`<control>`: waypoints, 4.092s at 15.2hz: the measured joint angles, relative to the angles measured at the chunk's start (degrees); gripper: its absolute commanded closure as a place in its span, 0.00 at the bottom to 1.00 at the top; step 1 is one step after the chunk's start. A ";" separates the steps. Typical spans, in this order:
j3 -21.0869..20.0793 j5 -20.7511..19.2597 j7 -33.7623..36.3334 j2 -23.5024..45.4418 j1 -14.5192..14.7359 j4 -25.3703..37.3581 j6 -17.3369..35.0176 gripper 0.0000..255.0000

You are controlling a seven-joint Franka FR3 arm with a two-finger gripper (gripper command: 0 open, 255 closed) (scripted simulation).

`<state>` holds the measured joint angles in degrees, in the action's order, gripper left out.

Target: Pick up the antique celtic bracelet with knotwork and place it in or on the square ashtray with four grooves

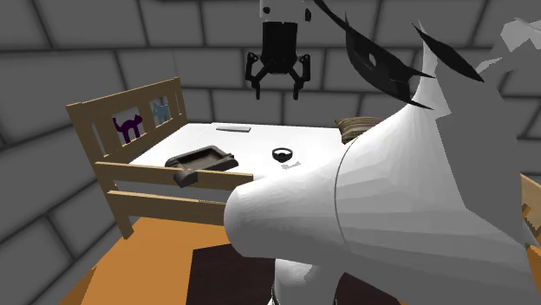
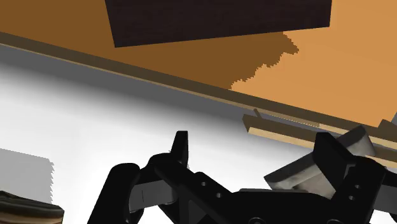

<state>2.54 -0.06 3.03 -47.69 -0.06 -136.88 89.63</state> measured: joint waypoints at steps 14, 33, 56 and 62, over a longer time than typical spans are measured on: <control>5.39 -1.75 -5.41 22.63 -0.81 1.86 19.07 0.00; 9.26 5.21 -15.38 65.42 -3.35 27.09 33.35 0.00; 8.23 7.92 -17.54 79.61 -5.46 36.04 37.69 1.00; 8.23 7.92 -17.54 79.60 -5.46 36.04 37.69 1.00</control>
<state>10.78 7.86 -14.51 31.91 -5.53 -100.84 127.32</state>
